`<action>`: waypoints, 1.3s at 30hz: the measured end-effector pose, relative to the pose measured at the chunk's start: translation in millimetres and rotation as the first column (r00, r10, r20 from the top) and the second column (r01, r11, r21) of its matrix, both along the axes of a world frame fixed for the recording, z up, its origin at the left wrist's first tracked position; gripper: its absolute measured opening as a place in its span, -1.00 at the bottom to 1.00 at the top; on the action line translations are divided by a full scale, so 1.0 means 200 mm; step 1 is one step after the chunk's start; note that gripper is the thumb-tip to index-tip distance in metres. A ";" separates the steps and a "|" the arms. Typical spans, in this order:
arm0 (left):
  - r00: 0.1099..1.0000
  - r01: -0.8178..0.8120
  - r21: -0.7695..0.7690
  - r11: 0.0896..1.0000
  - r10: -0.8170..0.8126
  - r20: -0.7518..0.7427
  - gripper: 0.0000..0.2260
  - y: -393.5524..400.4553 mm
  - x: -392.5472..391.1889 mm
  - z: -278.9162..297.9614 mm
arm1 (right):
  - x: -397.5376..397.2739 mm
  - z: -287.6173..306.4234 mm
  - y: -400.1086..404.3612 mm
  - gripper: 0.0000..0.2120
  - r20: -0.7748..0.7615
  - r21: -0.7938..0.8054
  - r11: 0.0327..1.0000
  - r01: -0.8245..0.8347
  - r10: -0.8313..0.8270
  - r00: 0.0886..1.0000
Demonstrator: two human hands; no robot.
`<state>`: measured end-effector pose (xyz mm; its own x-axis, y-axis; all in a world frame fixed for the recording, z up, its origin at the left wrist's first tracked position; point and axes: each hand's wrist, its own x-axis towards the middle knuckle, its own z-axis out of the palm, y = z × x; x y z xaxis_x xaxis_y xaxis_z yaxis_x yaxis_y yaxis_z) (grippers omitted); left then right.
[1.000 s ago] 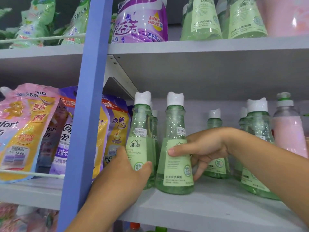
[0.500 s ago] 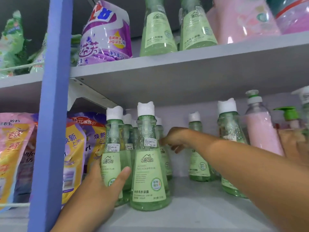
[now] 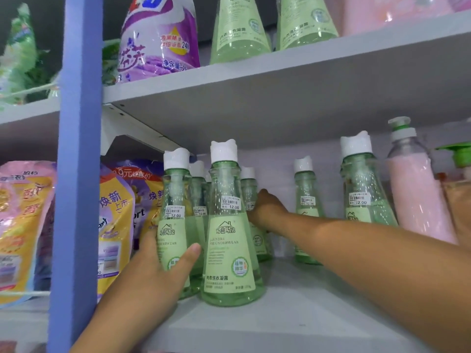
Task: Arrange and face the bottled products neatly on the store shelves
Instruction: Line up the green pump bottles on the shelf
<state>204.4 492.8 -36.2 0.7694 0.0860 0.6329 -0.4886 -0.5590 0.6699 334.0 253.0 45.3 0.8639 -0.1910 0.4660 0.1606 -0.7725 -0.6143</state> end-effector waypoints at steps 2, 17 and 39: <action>1.000 -0.006 0.007 1.000 0.006 0.009 -0.43 0.00 0.00 -0.01 | 0.00 -0.01 -0.01 -0.37 0.026 -0.009 1.000 -0.005 0.005 1.000; 0.999 -0.026 0.125 0.992 0.029 -0.020 -0.58 0.04 -0.06 -0.01 | -0.61 0.17 0.14 -0.52 0.053 0.365 0.914 -0.175 0.168 0.984; 0.998 -0.060 0.161 0.985 0.055 0.035 -0.35 0.05 -0.03 -0.03 | -0.55 -0.18 0.12 -0.10 -0.161 -0.065 0.997 -0.044 0.033 0.986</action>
<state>197.8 502.8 -42.7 0.7466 0.0237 0.6649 -0.4713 -0.6866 0.5536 223.3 277.2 8.9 0.9343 -0.1288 0.3323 0.0952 -0.8083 -0.5810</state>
